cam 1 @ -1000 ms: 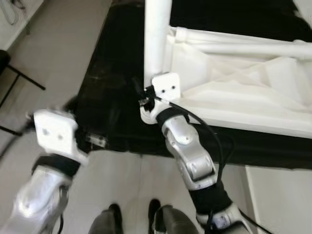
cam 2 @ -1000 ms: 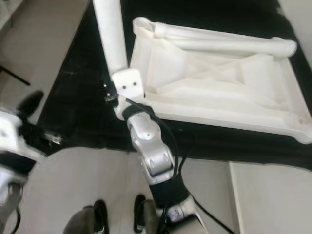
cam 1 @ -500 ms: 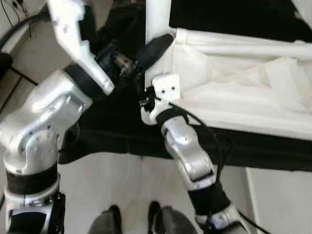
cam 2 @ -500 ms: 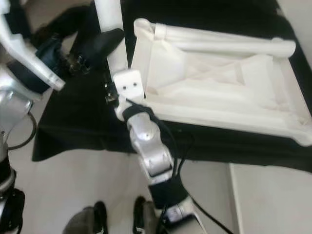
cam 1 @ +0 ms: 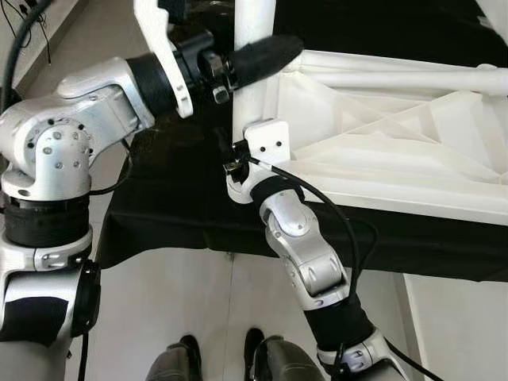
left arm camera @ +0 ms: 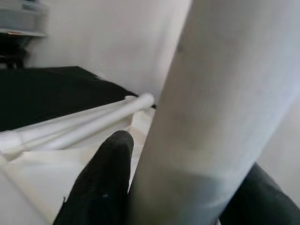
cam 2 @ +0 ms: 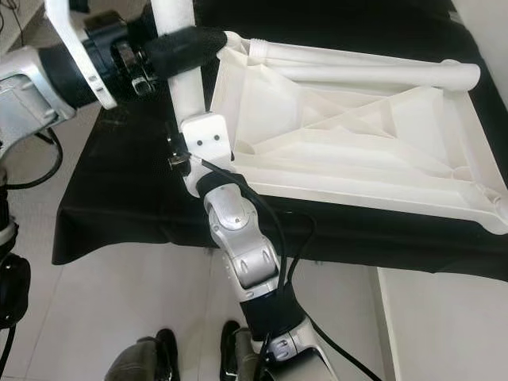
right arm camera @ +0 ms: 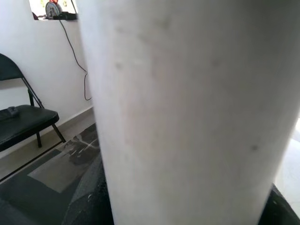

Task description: Building children table

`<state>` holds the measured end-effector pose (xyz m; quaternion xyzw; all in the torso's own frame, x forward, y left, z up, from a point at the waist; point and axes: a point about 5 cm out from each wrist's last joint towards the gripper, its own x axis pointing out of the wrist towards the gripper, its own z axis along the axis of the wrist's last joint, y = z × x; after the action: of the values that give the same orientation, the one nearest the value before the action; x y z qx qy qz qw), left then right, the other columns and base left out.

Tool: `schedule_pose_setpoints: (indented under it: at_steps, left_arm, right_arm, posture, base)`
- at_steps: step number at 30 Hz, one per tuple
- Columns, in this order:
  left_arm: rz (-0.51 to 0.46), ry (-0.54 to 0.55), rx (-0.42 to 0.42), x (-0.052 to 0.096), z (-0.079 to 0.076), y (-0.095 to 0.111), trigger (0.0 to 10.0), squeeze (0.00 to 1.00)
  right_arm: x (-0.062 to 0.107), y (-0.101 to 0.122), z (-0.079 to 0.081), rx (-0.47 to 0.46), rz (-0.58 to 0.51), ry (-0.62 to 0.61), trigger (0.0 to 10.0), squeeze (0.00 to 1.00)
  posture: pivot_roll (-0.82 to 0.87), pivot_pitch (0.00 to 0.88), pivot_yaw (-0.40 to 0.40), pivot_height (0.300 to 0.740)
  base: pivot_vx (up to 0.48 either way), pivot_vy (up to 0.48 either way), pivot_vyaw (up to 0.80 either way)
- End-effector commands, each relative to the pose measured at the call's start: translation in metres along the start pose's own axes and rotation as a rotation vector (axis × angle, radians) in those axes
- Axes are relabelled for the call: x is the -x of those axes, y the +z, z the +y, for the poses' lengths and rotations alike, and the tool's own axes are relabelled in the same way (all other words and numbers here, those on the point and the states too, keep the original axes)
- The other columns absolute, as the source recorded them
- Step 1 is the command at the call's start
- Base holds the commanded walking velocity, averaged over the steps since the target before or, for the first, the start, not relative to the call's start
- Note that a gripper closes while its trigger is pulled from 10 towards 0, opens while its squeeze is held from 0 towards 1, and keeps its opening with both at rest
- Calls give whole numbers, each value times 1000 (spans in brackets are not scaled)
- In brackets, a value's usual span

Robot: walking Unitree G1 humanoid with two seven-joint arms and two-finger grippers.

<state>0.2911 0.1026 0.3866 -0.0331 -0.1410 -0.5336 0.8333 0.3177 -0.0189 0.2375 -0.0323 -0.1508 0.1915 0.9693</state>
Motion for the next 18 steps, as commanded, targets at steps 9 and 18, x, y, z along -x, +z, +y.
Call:
schedule_pose_setpoints:
  at_steps: [9, 18]
  left_arm:
    - [165, -49, -72, 0, -10, -10, 0, 0]
    - [190, -68, -88, 9, -13, -6, 0, 0]
  right_arm:
    - [4, -38, 26, -111, 198, 38, 10000, 0]
    - [-6, -27, 21, -122, 152, 107, 10000, 1000]
  posture:
    - [-151, 291, -68, 740]
    - [-155, 295, -71, 740]
  base:
    - [0, 0, 0]
    - [0, 0, 0]
